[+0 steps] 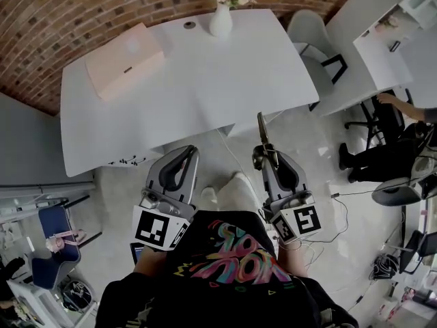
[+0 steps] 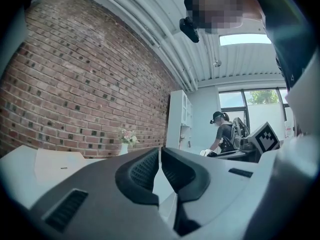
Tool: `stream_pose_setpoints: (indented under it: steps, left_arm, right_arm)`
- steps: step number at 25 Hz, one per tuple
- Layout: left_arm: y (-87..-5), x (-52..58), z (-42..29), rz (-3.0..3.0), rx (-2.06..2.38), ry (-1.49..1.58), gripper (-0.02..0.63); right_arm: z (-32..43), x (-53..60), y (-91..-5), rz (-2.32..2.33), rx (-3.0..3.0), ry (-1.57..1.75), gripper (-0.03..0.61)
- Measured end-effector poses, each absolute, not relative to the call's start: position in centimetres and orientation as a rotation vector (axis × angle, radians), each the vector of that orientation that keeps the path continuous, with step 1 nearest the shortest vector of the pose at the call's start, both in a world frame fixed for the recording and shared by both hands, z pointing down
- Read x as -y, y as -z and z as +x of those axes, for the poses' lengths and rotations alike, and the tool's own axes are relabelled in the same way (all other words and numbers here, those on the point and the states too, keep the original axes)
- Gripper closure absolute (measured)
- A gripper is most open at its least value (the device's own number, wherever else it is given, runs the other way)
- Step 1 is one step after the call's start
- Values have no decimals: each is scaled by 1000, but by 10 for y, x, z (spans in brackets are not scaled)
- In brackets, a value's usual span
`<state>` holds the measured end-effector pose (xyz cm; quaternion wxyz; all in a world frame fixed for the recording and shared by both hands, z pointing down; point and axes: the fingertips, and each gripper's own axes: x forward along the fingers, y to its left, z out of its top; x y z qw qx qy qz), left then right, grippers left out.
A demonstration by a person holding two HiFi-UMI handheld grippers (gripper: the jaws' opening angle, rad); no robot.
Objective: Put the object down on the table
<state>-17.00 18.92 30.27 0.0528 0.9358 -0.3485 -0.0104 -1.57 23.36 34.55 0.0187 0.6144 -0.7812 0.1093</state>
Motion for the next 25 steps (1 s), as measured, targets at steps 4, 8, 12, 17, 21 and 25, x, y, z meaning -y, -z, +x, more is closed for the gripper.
stream_pose_setpoints:
  steps: [4,8,12,17,21,25]
  left_arm:
    - [-314,-169,-163,2823,1087,19,578]
    - [-311,-130,-153,2807,1141,49,578]
    - [-304,-77,-131,2783,1196,59,578]
    - [-300,-14,-93,2755,1261,58,578]
    - [-290,36,-60,2727,1314,47,578]
    - [-278,84,-28,2711,1385,53,578]
  right_arm:
    - [-2,-209,-356,1893,2429,-343,476]
    - [11,-165,-357,1852,2449,-350,476]
    - [29,-106,-353,1773,2483,-342,476]
    - [61,-35,-351,1676,2533,-342,476]
    - [89,20,-345,1604,2567,-367,476]
    - [118,73,-339,1523,2609,-369,476]
